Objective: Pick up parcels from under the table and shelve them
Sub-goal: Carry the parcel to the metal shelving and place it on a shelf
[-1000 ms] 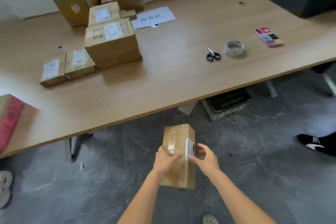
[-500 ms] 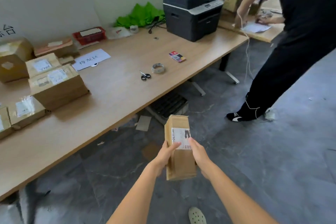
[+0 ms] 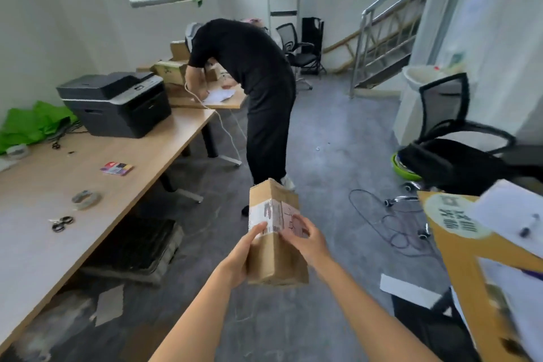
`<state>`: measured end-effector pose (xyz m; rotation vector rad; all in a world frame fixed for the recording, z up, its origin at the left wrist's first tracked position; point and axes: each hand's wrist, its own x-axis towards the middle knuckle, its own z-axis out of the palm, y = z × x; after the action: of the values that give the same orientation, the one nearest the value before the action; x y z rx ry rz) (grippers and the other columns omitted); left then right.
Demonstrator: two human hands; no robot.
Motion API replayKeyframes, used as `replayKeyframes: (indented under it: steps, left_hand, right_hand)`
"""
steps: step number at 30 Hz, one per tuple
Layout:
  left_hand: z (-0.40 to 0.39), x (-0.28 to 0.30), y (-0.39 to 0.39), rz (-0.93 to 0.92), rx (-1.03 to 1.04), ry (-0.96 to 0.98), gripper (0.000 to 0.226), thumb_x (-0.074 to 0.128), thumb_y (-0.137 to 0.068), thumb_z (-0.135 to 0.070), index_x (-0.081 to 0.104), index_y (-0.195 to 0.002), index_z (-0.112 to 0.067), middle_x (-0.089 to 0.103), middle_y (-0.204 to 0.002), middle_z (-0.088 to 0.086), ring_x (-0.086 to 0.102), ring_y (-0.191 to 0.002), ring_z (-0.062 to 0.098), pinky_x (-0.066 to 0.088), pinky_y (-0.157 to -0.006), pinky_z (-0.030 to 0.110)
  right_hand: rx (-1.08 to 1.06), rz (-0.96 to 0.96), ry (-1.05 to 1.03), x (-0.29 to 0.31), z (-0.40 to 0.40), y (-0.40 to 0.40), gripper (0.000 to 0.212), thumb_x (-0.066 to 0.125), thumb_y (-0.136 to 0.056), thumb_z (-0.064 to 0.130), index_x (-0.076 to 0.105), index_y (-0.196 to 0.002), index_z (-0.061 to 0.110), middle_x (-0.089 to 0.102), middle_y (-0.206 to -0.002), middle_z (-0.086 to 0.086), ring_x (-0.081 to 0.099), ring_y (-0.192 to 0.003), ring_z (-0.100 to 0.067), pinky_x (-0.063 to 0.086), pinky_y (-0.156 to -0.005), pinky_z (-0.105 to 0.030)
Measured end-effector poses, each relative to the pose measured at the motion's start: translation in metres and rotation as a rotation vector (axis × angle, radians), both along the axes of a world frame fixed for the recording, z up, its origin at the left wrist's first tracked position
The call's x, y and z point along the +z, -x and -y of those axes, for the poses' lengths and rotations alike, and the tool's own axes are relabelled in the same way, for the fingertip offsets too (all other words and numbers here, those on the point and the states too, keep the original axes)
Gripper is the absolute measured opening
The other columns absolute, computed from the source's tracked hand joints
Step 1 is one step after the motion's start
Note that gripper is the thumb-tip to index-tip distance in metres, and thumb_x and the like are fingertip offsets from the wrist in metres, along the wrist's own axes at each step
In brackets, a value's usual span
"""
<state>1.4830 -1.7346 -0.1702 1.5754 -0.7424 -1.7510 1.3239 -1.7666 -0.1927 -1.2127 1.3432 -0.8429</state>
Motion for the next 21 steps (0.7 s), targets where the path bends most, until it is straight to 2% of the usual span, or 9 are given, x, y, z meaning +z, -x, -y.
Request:
replayKeyframes:
  steps: [3,6,9,11,13,16,18,20,21]
  left_hand:
    - [0.011,0.021,0.083,-0.001,-0.139,0.033,0.043,0.056,-0.084,-0.055,0.080,-0.085,-0.019,0.078,-0.093,0.008,0.072,-0.086,0.023,0.051,-0.094,0.040]
    - [0.013,0.039,0.171,-0.004,-0.297,0.074,0.047,0.051,-0.088,-0.054,0.080,-0.084,-0.018,0.078,-0.091,0.007,0.073,-0.080,0.020,0.053,-0.085,0.036]
    - [0.011,0.050,0.263,-0.007,-0.425,0.146,0.044,0.046,-0.091,-0.053,0.075,-0.096,-0.020,0.078,-0.092,0.004,0.073,-0.082,0.017,0.054,-0.079,0.032]
    - [0.003,0.056,0.327,-0.013,-0.515,0.222,0.043,0.043,-0.093,-0.050,0.069,-0.109,-0.020,0.078,-0.096,0.001,0.073,-0.086,0.015,0.055,-0.077,0.028]
    - [-0.007,0.060,0.391,-0.030,-0.581,0.289,0.040,0.044,-0.094,-0.044,0.065,-0.116,-0.018,0.077,-0.099,0.003,0.072,-0.087,0.016,0.056,-0.074,0.025]
    - [-0.030,0.065,0.484,-0.070,-0.659,0.376,0.039,0.053,-0.093,-0.032,0.056,-0.127,-0.012,0.070,-0.112,0.010,0.066,-0.098,0.025,0.055,-0.082,0.033]
    - [-0.053,0.069,0.544,-0.043,-0.740,0.415,0.037,0.057,-0.092,-0.031,0.053,-0.126,-0.016,0.069,-0.103,0.006,0.063,-0.090,0.021,0.050,-0.069,0.031]
    - [-0.075,0.069,0.603,-0.043,-0.804,0.422,0.034,0.060,-0.091,-0.029,0.053,-0.120,-0.014,0.068,-0.093,0.005,0.061,-0.080,0.018,0.047,-0.064,0.027]
    - [-0.087,0.068,0.631,-0.056,-0.838,0.416,0.034,0.062,-0.089,-0.030,0.054,-0.118,-0.014,0.069,-0.095,0.005,0.062,-0.083,0.019,0.048,-0.069,0.028]
  right_hand:
    - [-0.144,0.048,0.031,0.013,-0.005,0.088,0.087,0.084,-0.066,0.029,0.035,-0.137,0.019,0.052,-0.128,0.003,0.052,-0.116,-0.016,0.043,-0.094,-0.026]
    - [-0.275,0.147,0.087,0.033,-0.021,0.176,0.086,0.084,-0.066,0.014,0.033,-0.135,0.011,0.054,-0.128,-0.003,0.053,-0.109,-0.013,0.041,-0.085,-0.018]
    - [-0.370,0.202,0.167,0.046,-0.048,0.267,0.083,0.084,-0.065,0.009,0.036,-0.133,0.015,0.055,-0.131,-0.006,0.054,-0.116,-0.018,0.046,-0.079,-0.015]
    - [-0.436,0.194,0.222,0.052,-0.072,0.327,0.077,0.084,-0.065,0.006,0.038,-0.123,0.026,0.057,-0.123,-0.002,0.055,-0.112,-0.015,0.049,-0.077,-0.015]
    - [-0.507,0.161,0.259,0.060,-0.101,0.384,0.078,0.084,-0.065,0.009,0.036,-0.120,0.035,0.055,-0.114,0.008,0.053,-0.109,-0.011,0.046,-0.078,-0.014]
    - [-0.629,0.126,0.257,0.070,-0.150,0.464,0.089,0.084,-0.066,0.017,0.028,-0.133,0.035,0.048,-0.124,0.010,0.045,-0.115,-0.010,0.042,-0.089,-0.020]
    - [-0.698,0.087,0.264,0.072,-0.186,0.513,0.099,0.087,-0.060,0.027,0.029,-0.139,0.030,0.050,-0.132,0.009,0.047,-0.122,-0.013,0.044,-0.099,-0.029]
    - [-0.782,0.033,0.284,0.073,-0.222,0.559,0.099,0.089,-0.054,0.032,0.036,-0.137,0.030,0.058,-0.126,0.009,0.054,-0.119,-0.014,0.049,-0.094,-0.029]
    - [-0.829,0.011,0.281,0.075,-0.242,0.580,0.088,0.088,-0.057,0.030,0.041,-0.131,0.031,0.061,-0.118,0.011,0.057,-0.113,-0.010,0.049,-0.087,-0.023]
